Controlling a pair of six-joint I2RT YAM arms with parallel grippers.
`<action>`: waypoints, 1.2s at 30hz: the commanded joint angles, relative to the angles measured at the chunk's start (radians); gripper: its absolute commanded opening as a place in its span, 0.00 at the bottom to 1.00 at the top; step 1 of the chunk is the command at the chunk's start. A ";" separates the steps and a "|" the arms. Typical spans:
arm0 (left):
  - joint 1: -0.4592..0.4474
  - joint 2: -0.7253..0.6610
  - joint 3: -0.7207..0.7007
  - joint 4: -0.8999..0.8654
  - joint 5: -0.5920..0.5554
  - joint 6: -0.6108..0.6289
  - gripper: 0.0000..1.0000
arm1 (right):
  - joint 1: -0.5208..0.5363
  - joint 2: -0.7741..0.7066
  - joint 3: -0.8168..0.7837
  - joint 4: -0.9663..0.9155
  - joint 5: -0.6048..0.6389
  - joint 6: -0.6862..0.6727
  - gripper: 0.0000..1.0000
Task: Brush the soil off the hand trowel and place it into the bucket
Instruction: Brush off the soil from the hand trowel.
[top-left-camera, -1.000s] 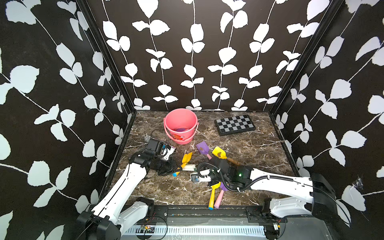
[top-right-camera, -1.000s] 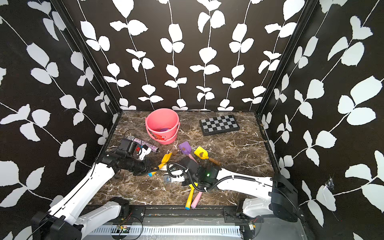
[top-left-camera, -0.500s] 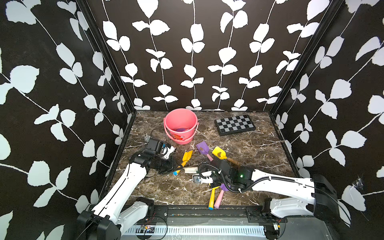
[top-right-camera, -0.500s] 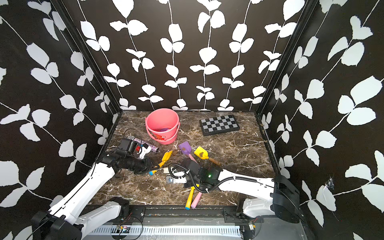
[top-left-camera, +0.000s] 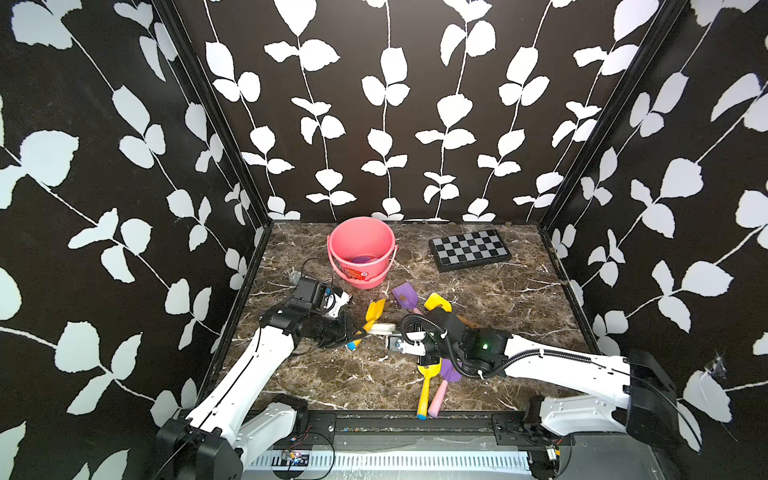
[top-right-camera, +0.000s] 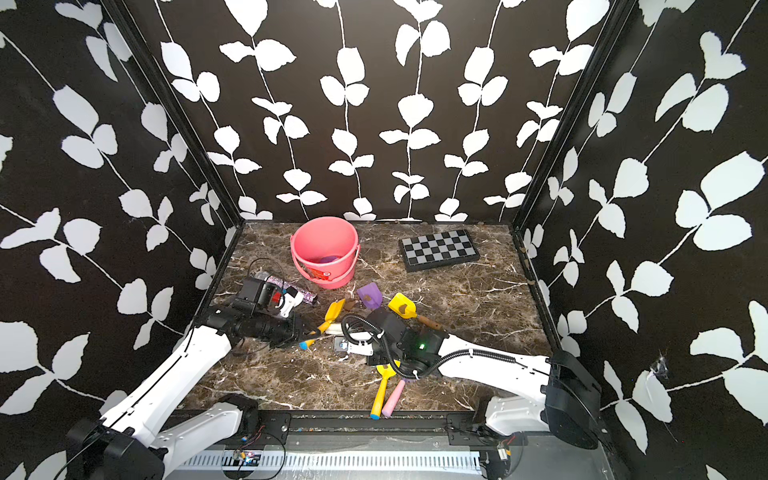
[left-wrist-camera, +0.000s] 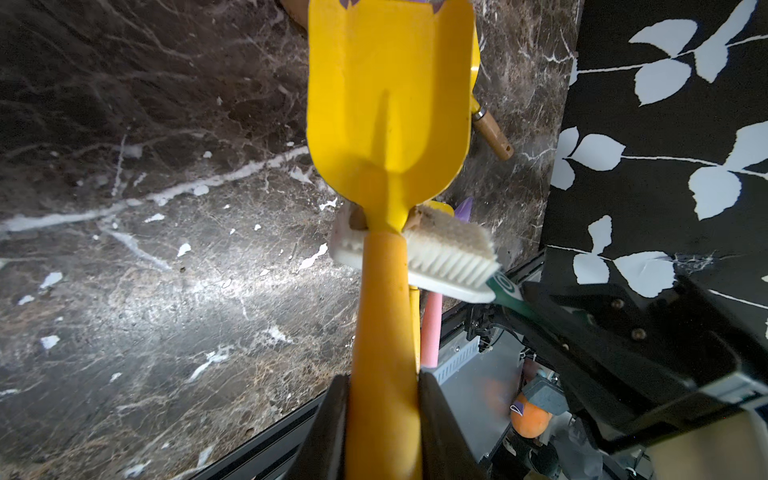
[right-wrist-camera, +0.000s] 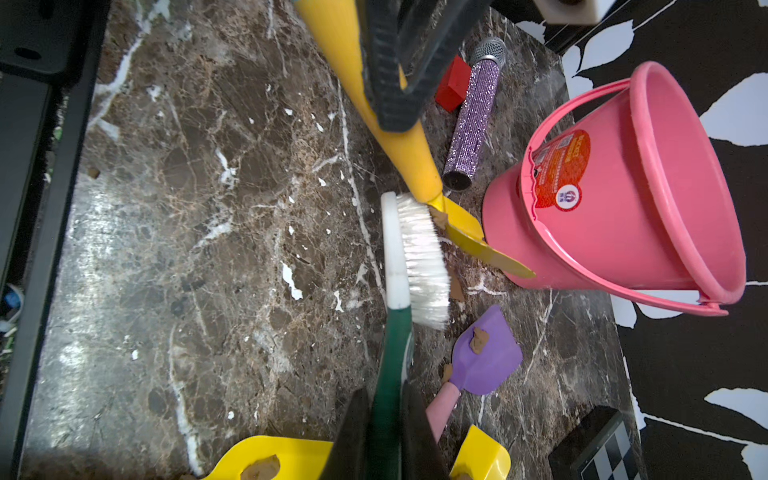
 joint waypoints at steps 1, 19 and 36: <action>0.003 -0.017 0.004 -0.018 0.004 0.012 0.00 | -0.014 -0.007 -0.019 0.043 0.032 0.036 0.00; 0.003 -0.013 -0.014 0.005 0.023 0.014 0.00 | 0.011 0.038 0.057 0.051 -0.004 0.017 0.00; 0.003 0.006 0.005 0.002 -0.004 0.046 0.00 | 0.029 -0.024 -0.015 0.010 -0.073 0.069 0.00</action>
